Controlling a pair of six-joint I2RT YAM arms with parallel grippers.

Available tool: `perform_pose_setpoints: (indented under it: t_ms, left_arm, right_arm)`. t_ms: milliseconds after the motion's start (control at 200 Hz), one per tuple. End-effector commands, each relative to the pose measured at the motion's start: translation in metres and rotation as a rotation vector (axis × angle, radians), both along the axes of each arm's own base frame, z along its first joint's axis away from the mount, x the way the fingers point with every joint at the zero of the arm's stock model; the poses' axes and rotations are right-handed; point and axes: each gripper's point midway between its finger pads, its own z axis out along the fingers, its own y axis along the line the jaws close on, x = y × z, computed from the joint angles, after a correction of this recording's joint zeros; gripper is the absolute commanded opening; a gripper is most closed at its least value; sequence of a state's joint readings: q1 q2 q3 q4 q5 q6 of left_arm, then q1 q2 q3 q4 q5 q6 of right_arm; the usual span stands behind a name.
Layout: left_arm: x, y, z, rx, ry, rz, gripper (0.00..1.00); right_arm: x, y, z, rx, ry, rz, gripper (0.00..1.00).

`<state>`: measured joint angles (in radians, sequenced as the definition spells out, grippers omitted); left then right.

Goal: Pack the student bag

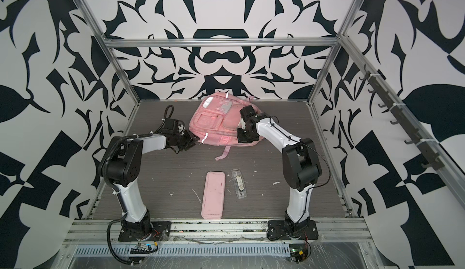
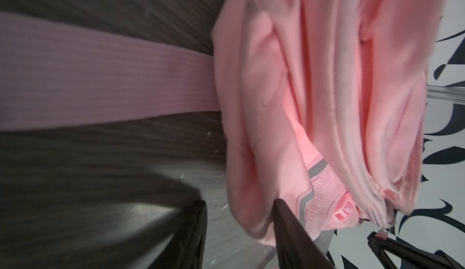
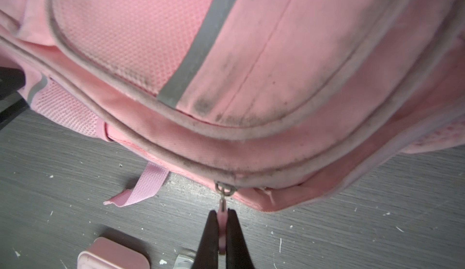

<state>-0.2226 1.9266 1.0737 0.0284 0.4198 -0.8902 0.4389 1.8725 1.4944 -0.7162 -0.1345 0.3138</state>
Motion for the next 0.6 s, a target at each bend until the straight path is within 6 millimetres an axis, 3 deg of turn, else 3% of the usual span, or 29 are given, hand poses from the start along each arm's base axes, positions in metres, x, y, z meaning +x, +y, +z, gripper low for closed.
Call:
perform_pose_setpoints:
  t_ms: [0,260,595]
  left_arm:
    - [0.004,-0.003,0.001,-0.022,0.001,0.002,0.38]
    - [-0.002,-0.001,0.006,-0.018,-0.007,-0.003,0.11]
    - [-0.004,-0.002,0.014,-0.025,-0.018,-0.008,0.04]
  right_arm:
    - [-0.003,0.024,0.023,0.059,-0.047,0.037,0.0]
    - [-0.005,0.054,0.022,0.069,-0.043,0.091,0.0]
    - [0.002,0.131,0.025,0.092,-0.055,0.208,0.0]
